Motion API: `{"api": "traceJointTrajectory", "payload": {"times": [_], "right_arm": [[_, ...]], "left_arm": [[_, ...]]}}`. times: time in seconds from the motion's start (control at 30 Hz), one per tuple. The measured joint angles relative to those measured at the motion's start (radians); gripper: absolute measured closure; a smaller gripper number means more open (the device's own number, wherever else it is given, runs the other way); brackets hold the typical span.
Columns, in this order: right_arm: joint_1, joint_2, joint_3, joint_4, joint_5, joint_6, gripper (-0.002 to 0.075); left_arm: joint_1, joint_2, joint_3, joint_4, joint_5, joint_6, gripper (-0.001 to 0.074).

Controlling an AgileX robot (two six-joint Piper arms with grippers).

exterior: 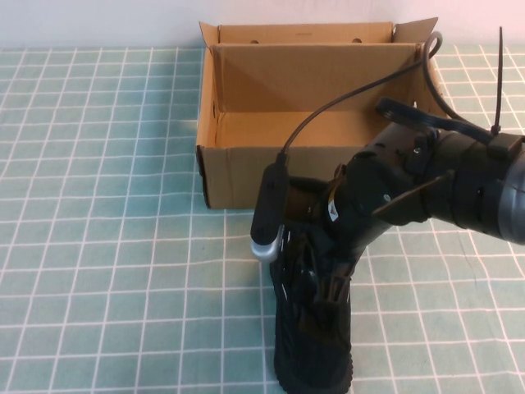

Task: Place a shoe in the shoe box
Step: Pick up the shoe from the table

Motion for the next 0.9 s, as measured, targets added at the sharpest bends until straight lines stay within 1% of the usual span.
{"api": "traceJointTrajectory", "payload": {"times": [0.17, 0.3, 0.37, 0.57, 0.9], "right_arm": [[0.000, 0.000, 0.000, 0.001, 0.000, 0.009, 0.0646], [0.000, -0.003, 0.000, 0.009, 0.012, 0.016, 0.0695], [0.002, -0.017, 0.000, 0.007, 0.037, 0.028, 0.0735], [0.003, -0.118, 0.000, 0.012, 0.104, 0.082, 0.0735], [0.003, -0.389, 0.000, 0.037, 0.279, 0.203, 0.0735]], "left_arm": [[0.000, 0.000, 0.000, 0.000, 0.000, 0.000, 0.0739], [0.000, 0.000, 0.000, 0.000, 0.000, 0.000, 0.0739], [0.000, 0.000, 0.000, 0.000, 0.000, 0.000, 0.0739], [0.000, 0.000, 0.000, 0.000, 0.000, 0.000, 0.0739], [0.000, 0.000, 0.000, 0.000, 0.000, 0.000, 0.0739]]}}
